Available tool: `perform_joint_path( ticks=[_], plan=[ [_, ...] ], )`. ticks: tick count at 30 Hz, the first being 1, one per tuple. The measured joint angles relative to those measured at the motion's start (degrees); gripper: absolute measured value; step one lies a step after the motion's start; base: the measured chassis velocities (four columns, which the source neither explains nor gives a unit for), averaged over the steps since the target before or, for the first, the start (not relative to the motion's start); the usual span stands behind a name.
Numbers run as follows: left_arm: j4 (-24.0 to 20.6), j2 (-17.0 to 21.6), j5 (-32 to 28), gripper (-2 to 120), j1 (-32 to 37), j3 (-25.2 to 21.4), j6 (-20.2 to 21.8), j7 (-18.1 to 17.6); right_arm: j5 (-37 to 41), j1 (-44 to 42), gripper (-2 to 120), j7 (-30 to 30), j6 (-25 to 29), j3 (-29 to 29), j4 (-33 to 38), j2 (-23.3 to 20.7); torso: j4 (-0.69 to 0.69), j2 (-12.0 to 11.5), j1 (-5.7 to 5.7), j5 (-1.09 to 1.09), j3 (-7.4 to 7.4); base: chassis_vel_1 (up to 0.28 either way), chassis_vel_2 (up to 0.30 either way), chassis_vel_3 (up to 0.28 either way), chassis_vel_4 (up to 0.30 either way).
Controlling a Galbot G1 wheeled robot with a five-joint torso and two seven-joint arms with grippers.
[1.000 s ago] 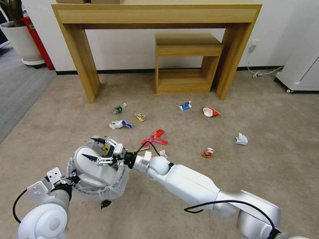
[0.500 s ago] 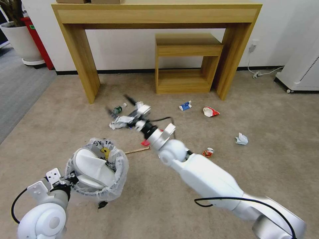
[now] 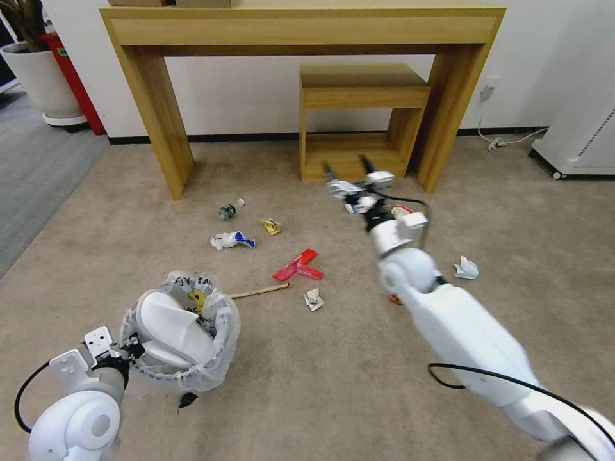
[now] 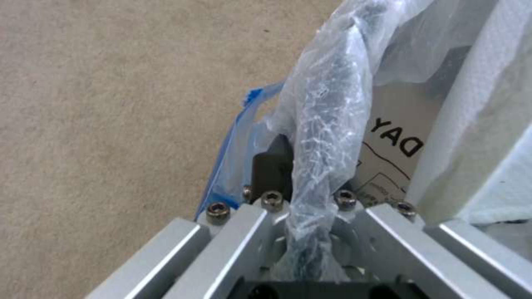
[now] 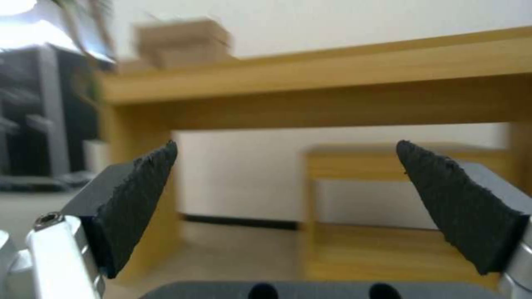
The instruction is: Pick up the trash bin and place the garbage on the floor into it.
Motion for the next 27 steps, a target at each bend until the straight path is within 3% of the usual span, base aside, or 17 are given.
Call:
perform_joint_path(
  ticks=[8,14,27],
  plan=[
    [0.6,-0.1,5.9,0,0.2,-0.8,2.1,3.9,-4.5,-9.1,100,8.1,-4.7,5.8,2.5,-3.7,0.0,0.0,0.0,0.0,-0.01,0.0,0.0,0.0,0.0],
    [0.4,-0.4,6.5,0,1.2,-1.4,2.2,5.7,-5.9,-14.9,100,13.1,-7.2,8.5,3.4,-4.5,0.0,0.0,0.0,-0.01,-0.01,0.0,0.0,0.0,0.0],
    [-0.4,-0.9,6.5,0,2.1,-1.6,1.5,6.0,-7.9,-21.0,100,12.6,-4.7,12.9,4.5,-3.5,0.0,0.0,0.0,-0.02,-0.01,0.0,0.0,0.0,0.0]
  ],
)
